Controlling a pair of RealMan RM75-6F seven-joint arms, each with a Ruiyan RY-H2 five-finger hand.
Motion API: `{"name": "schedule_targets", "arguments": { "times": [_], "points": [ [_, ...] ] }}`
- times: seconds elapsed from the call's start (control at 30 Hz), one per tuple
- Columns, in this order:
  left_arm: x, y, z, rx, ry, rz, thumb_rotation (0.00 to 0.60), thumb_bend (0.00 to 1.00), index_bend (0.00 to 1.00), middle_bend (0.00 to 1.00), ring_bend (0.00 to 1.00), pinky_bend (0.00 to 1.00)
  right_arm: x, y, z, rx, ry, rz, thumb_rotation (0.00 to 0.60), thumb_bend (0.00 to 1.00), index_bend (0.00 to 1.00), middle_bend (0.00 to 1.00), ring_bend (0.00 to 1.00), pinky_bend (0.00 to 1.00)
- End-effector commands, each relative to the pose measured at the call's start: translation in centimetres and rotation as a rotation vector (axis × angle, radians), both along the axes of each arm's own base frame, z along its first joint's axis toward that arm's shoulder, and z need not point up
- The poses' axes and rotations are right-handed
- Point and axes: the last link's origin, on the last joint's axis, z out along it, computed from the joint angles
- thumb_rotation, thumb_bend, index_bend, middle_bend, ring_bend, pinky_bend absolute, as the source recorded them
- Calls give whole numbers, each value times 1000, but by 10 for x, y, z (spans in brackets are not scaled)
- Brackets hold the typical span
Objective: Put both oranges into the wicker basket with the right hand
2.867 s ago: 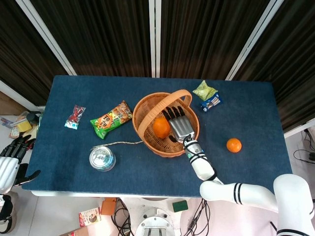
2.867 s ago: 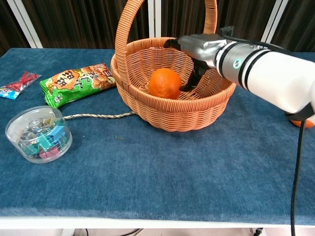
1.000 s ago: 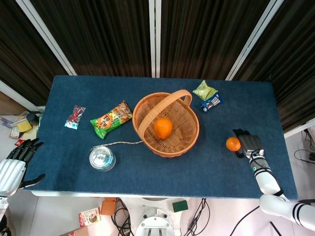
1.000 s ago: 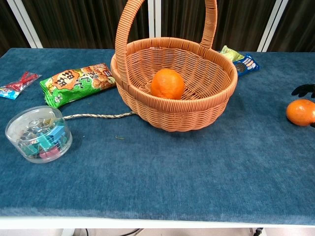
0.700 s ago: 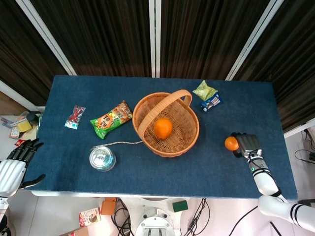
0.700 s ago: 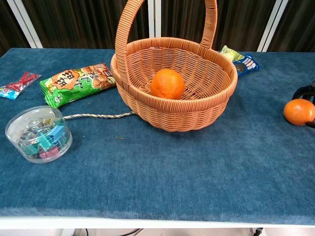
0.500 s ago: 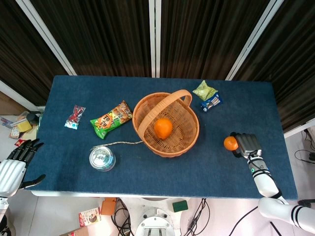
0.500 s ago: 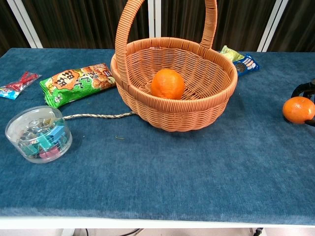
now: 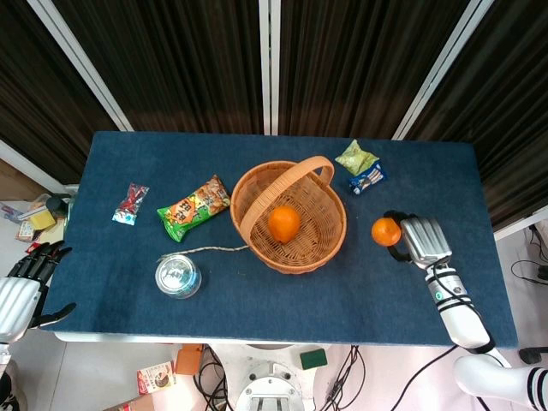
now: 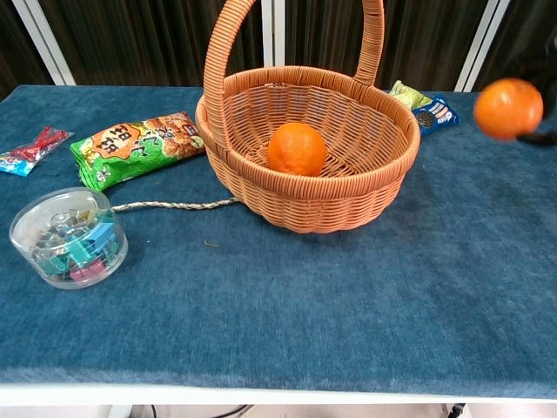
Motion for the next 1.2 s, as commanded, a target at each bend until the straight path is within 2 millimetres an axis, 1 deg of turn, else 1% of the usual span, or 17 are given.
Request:
{"name": "schedule_targets", "arguments": {
  "times": [0.03, 0.13, 0.17, 0.27, 0.4, 0.5, 0.6, 0.7, 0.8, 0.87, 0.93, 0.97, 1.07, 1.13, 1.2],
  "points": [
    [0, 0, 0, -2, -1, 0, 600, 125, 124, 58, 35, 182, 36, -12, 9, -45, -72, 65, 600, 349, 639, 479, 460, 644],
    [-1, 0, 1, -3, -2, -1, 600, 125, 124, 58, 35, 182, 57, -20, -6, -9, -115, 69, 600, 349, 640, 481, 460, 644],
    [-1, 0, 2, -3, -1, -2, 600, 125, 124, 58, 35, 182, 64, -23, -14, 13, -120, 68, 600, 349, 642, 482, 460, 644],
    [-4, 0, 6, 4, -6, 5, 600, 125, 122, 59, 35, 182, 83, -29, -34, 50, -104, 90, 600, 349, 644, 484, 460, 644],
    [-7, 1, 10, 19, -16, 13, 600, 125, 121, 59, 34, 182, 103, -31, -64, 80, -54, 137, 600, 350, 643, 478, 461, 642],
    [-9, 1, 12, 20, -22, 17, 600, 124, 121, 59, 35, 182, 112, -32, -85, 92, -15, 157, 600, 349, 629, 461, 455, 635],
    [-10, 1, 15, 27, -29, 19, 600, 124, 121, 59, 34, 182, 113, -32, -102, 107, 26, 168, 600, 346, 590, 428, 418, 614],
    [-10, 0, 17, 33, -34, 16, 600, 124, 121, 59, 35, 182, 111, -31, -111, 133, 47, 162, 600, 326, 449, 333, 298, 509],
    [-10, -1, 17, 34, -36, 13, 600, 124, 122, 59, 35, 182, 110, -28, -113, 166, 23, 152, 600, 264, 249, 212, 122, 319],
    [-10, -1, 17, 31, -35, 12, 600, 125, 121, 59, 35, 182, 110, -26, -111, 186, 24, 158, 600, 207, 73, 110, 19, 161],
    [-9, -1, 16, 29, -33, 9, 600, 124, 121, 59, 35, 182, 110, -24, -108, 193, 23, 162, 600, 175, 5, 32, 0, 59],
    [-9, -2, 15, 27, -31, 8, 600, 124, 122, 59, 35, 182, 110, -23, -105, 192, 18, 166, 600, 162, 0, 10, 0, 34],
    [-8, -2, 14, 25, -28, 4, 600, 125, 121, 58, 35, 182, 109, -20, -96, 182, 3, 171, 600, 154, 0, 0, 0, 18],
    [-7, -2, 13, 24, -25, 3, 600, 124, 121, 58, 35, 182, 107, -16, -87, 169, -12, 175, 600, 153, 0, 0, 0, 16],
    [-7, -3, 13, 25, -24, 4, 600, 125, 121, 59, 35, 182, 105, -9, -71, 140, -34, 188, 600, 154, 0, 0, 0, 16]
  ]
}}
